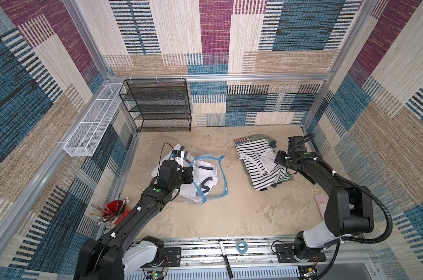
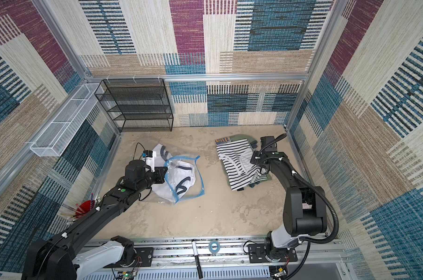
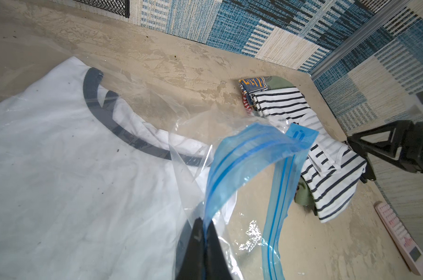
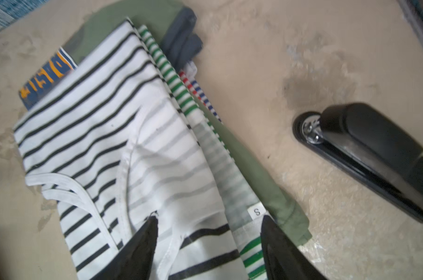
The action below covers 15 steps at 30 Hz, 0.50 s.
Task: Take the tank top out of the vacuum bag
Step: Adjust the tank top.
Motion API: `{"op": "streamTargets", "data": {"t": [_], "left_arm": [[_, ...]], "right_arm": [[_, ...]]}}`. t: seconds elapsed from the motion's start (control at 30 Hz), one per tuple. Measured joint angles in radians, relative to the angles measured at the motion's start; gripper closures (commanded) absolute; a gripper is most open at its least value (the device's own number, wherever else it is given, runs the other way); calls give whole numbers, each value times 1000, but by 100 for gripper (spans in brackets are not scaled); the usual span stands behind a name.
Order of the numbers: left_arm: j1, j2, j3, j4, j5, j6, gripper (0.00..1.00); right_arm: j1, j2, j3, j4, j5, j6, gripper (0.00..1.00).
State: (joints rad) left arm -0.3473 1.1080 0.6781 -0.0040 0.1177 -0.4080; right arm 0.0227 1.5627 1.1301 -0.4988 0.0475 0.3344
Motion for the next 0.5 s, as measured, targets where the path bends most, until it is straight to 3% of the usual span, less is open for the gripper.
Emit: {"op": "streamTargets", "data": {"t": [0.07, 0.2, 0.5], "left_arm": [[0, 14, 10, 0, 0, 0, 100], [0, 24, 26, 0, 0, 0, 100], [0, 25, 26, 0, 30, 0, 100]], "right_arm": [[0, 62, 73, 10, -18, -14, 49], [3, 132, 96, 6, -29, -18, 49], [3, -188, -269, 31, -66, 68, 50]]}}
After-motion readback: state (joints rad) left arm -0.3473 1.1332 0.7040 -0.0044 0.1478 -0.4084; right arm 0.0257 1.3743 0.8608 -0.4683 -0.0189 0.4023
